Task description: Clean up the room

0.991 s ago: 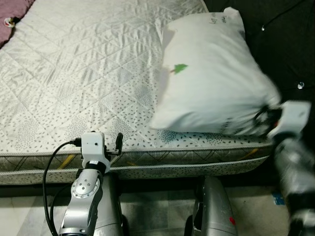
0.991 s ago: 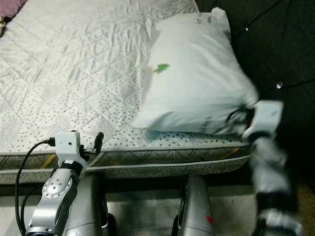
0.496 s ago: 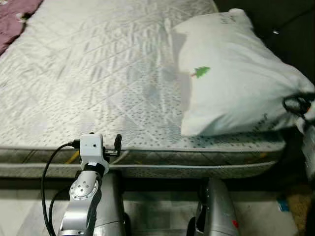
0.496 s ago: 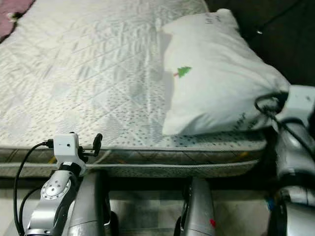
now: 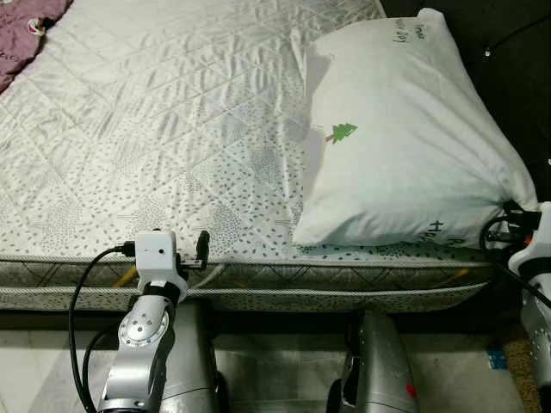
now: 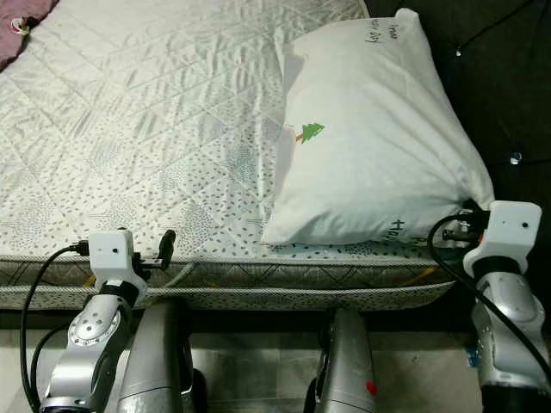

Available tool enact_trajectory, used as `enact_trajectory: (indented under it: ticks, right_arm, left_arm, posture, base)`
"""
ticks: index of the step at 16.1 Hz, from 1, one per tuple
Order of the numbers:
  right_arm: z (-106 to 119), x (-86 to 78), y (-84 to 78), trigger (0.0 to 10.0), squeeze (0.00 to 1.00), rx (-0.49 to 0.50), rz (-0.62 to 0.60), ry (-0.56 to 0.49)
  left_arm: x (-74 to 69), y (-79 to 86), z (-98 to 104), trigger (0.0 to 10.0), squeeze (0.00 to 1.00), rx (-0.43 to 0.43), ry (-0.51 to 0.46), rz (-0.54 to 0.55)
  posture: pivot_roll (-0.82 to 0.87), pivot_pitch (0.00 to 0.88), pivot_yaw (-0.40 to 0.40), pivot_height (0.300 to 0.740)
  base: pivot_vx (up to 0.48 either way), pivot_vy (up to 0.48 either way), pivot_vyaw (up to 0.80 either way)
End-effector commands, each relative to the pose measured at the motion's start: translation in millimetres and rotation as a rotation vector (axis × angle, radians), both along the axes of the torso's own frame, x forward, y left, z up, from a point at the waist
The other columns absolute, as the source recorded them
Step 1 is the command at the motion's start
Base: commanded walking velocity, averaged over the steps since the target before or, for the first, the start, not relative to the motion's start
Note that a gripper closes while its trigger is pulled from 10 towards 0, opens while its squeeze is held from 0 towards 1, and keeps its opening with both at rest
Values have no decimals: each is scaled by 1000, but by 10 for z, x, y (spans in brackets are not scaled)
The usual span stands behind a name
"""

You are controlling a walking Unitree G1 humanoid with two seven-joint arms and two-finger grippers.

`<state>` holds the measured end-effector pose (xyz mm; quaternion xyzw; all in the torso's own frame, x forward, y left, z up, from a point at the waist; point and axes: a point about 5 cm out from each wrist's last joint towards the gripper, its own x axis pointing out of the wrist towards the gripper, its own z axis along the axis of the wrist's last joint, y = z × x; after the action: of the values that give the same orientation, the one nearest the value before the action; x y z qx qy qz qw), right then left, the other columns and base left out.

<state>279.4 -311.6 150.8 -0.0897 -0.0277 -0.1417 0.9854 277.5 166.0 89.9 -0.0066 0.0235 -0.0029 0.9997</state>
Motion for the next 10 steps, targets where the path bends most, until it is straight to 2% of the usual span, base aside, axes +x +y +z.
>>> enact_trajectory:
  ticks: [1,6,10]
  right_arm:
    - [-43,-100,-22,0,0,24,-32,10]
    - [-203,-376,117,0,0,34,-33,92]
    - [-277,-445,156,0,0,55,-41,121]
  left_arm:
    - [-12,22,-40,10000,0,2,22,5]
    - [-32,23,-53,10000,0,1,25,6]
    - [-20,7,-52,10000,0,2,26,-2]
  posture:
    - [-43,176,12,514]
    - [-50,182,9,514]
    - [-53,184,11,514]
  base:
    - [0,0,0]
    - [0,0,0]
    - [0,0,0]
